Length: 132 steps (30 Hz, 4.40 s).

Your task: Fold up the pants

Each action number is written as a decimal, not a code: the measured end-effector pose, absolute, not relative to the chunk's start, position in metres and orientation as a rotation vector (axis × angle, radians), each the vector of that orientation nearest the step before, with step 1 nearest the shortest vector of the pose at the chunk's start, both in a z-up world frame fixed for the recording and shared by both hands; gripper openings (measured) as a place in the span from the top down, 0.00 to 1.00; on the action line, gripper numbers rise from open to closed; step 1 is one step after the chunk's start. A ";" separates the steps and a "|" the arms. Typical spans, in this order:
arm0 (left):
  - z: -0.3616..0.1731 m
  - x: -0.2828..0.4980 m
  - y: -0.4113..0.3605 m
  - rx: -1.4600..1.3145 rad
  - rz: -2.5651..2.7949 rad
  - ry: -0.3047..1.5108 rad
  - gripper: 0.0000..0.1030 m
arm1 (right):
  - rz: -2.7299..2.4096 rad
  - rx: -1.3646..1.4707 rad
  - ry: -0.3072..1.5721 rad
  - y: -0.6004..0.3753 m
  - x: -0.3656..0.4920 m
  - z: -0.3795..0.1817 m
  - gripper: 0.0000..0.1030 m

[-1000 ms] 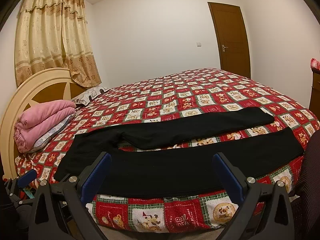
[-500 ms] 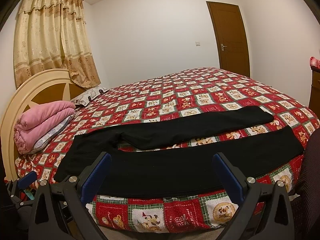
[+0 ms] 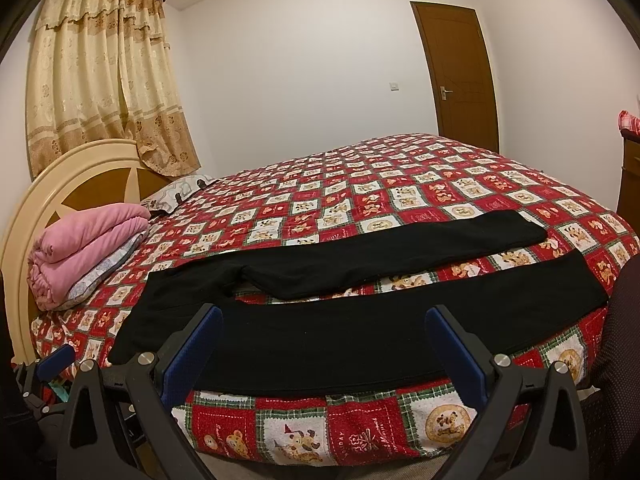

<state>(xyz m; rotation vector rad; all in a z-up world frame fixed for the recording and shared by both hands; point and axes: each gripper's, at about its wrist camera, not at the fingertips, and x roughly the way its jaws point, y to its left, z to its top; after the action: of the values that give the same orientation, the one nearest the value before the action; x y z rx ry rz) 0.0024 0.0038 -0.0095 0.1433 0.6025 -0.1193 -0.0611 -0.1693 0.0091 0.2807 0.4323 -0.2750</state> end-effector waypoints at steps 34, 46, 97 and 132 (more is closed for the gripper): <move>-0.013 0.001 0.005 0.148 -0.120 0.609 0.00 | -0.276 0.288 0.442 -0.168 -0.060 0.005 0.01; -0.044 0.038 0.017 0.159 -0.130 0.725 0.00 | -0.278 0.318 0.490 -0.182 -0.046 -0.013 0.01; -0.105 0.376 0.121 0.052 -0.199 0.964 0.47 | 0.141 -0.055 1.056 -0.278 0.343 -0.118 0.28; -0.066 0.188 0.174 -0.027 -0.223 0.569 0.67 | 0.255 -0.307 0.691 -0.185 0.059 -0.051 0.94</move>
<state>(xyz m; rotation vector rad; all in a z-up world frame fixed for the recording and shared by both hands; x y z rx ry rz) 0.1876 0.1741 -0.0659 -0.0274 0.5692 -0.2228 0.0591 -0.1847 -0.0508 -0.3068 0.6910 0.2549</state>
